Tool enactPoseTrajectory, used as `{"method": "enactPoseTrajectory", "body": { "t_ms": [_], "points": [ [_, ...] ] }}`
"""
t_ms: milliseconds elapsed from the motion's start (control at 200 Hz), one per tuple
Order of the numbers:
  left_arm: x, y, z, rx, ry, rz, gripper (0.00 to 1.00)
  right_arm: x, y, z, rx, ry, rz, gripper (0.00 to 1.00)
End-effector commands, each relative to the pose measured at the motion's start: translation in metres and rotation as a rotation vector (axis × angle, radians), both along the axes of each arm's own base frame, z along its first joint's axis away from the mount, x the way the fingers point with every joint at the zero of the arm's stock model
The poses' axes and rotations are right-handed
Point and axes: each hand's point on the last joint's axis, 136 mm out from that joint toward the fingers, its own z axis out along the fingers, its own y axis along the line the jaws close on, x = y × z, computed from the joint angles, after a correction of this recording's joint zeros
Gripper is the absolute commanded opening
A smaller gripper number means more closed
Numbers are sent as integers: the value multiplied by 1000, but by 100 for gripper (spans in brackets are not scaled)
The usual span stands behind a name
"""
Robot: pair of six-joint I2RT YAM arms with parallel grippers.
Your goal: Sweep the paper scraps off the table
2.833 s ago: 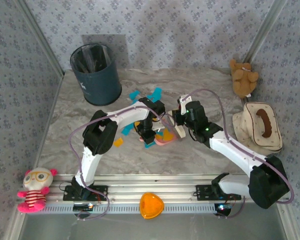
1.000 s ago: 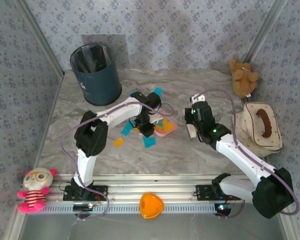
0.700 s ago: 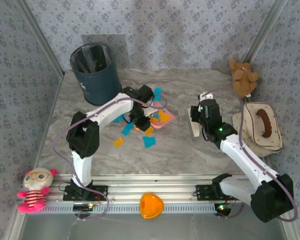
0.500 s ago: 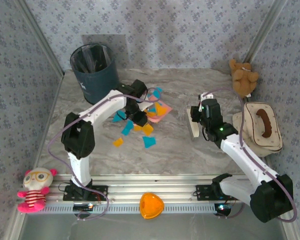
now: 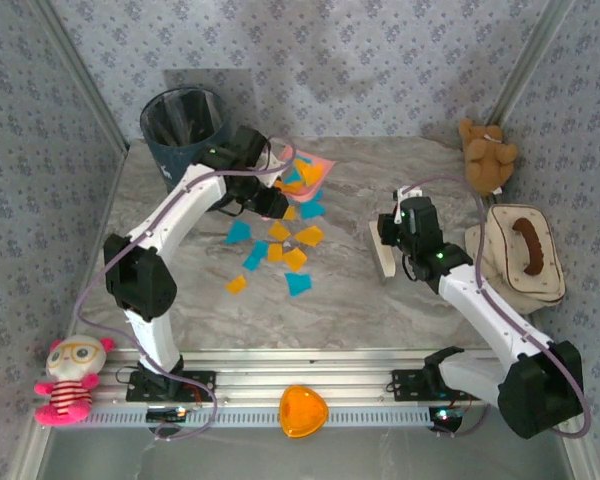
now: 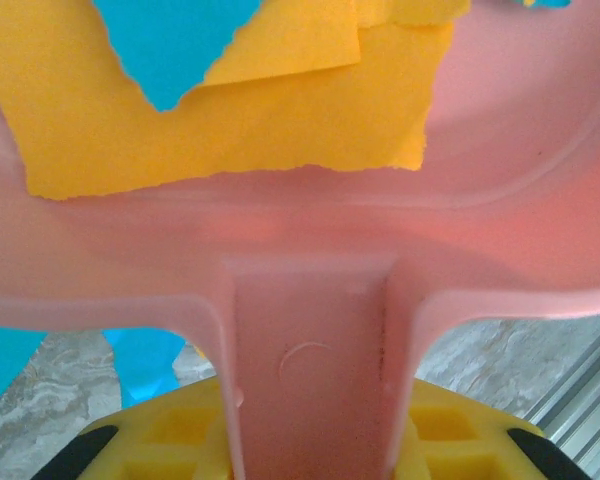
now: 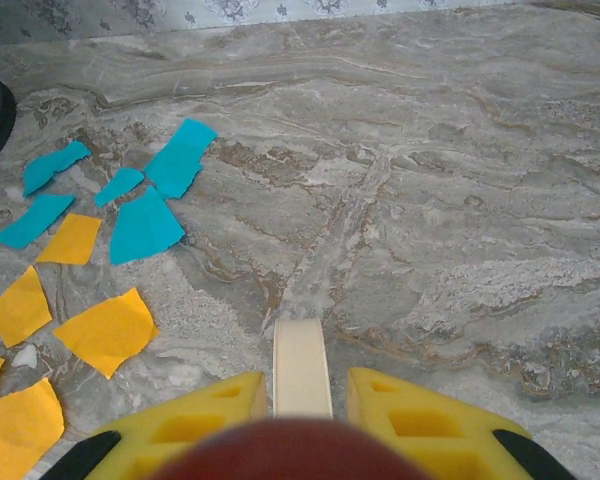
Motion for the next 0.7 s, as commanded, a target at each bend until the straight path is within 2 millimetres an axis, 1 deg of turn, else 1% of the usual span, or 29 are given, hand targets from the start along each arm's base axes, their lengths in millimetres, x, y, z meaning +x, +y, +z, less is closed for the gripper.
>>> {"method": "enactPoseTrajectory", "body": {
  "t_ms": [0, 150, 280, 365, 450, 460, 495, 700],
  "points": [
    [10, 3, 40, -95, -52, 51, 0, 9, 4, 23, 45, -55, -3, 0],
    [33, 21, 60, -156, -77, 165, 0, 10, 4, 21, 45, -50, -3, 0],
    [47, 32, 76, -238, -75, 239, 0, 9, 4, 20, 43, -46, -2, 0],
    [52, 35, 90, -297, -92, 255, 0, 9, 4, 19, 44, -44, -3, 0],
    [58, 39, 97, -328, -102, 286, 0, 9, 4, 19, 44, -41, -5, 0],
    [60, 39, 107, -343, -121, 284, 0, 9, 4, 19, 44, -40, -5, 0],
    [62, 40, 113, -364, -125, 291, 0, 9, 4, 19, 43, -40, -4, 0],
    [74, 50, 135, -465, -123, 336, 0, 9, 4, 18, 43, -38, -2, 0]
  ]
}}
